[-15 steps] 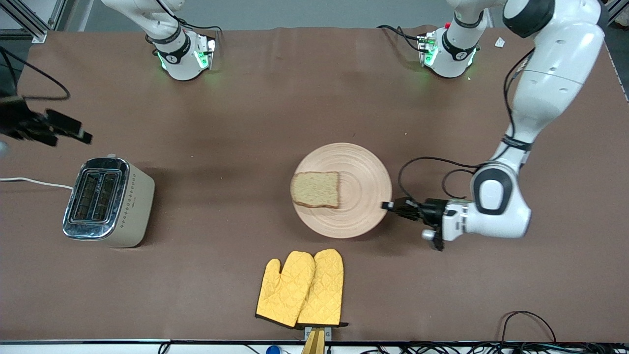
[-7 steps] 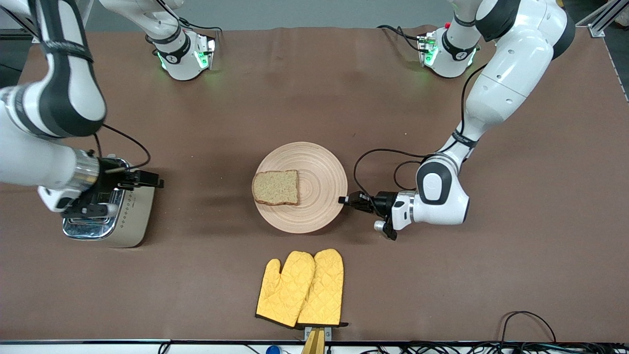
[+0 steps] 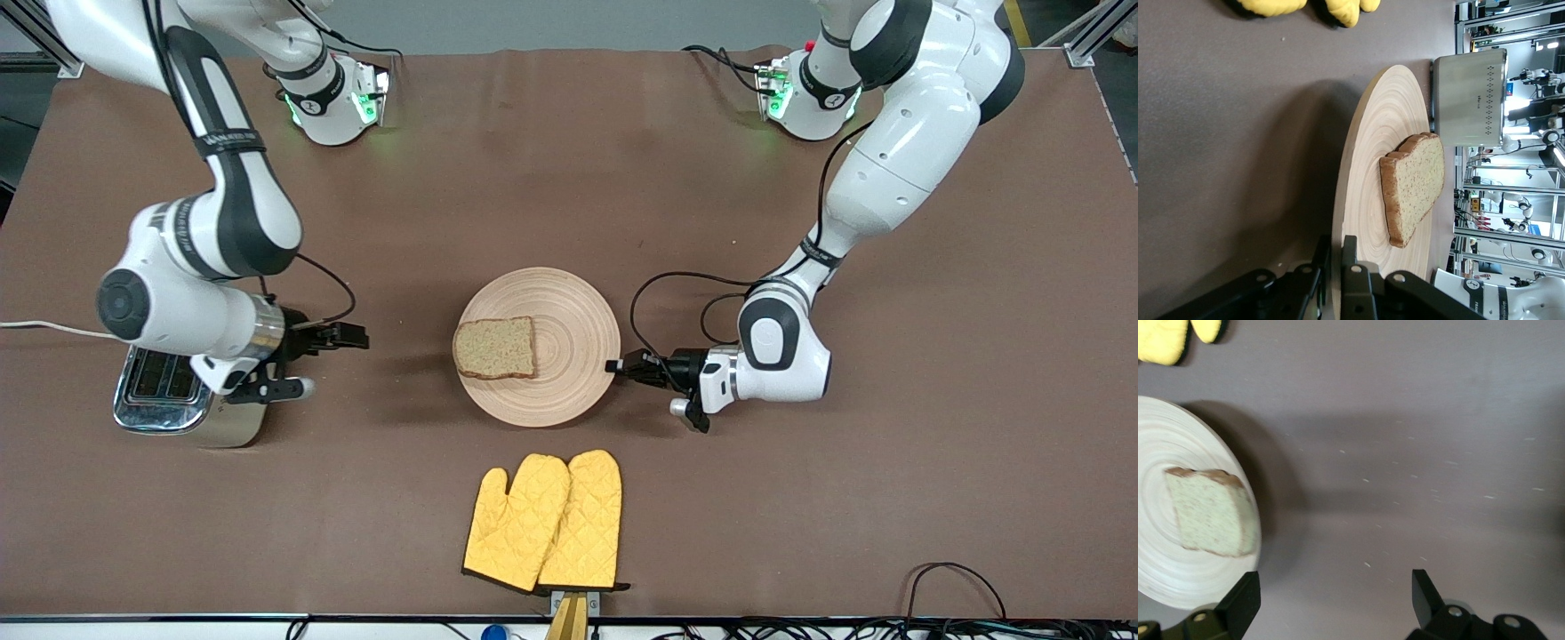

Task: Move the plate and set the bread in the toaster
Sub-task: 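Move the right gripper from the toaster down onto the bread slice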

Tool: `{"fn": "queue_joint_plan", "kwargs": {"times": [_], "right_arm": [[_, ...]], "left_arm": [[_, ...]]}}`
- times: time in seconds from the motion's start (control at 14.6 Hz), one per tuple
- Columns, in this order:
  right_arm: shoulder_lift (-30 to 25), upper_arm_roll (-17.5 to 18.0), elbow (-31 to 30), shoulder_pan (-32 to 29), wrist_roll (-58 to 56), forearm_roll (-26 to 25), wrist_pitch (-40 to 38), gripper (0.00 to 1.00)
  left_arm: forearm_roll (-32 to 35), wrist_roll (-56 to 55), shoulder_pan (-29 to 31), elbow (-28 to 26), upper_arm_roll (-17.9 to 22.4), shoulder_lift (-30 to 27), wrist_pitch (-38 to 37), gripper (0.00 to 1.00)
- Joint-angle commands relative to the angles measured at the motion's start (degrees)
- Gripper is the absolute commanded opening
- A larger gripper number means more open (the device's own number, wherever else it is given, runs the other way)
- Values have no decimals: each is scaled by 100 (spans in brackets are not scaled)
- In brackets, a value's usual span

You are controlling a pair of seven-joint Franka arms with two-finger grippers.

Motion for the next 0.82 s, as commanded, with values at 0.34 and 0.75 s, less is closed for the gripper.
{"fn": "queue_joint_plan", "kwargs": {"times": [0.34,0.75], "right_arm": [[69,-43,-1000,1022,512,423,1992,97],[597,-43,-974,1462,725,423,2810,88]], "left_arm": [[-221,-194,-4,96,-19,80,91,100],[173,-2186,259,341,262,-561,47,100]]}}
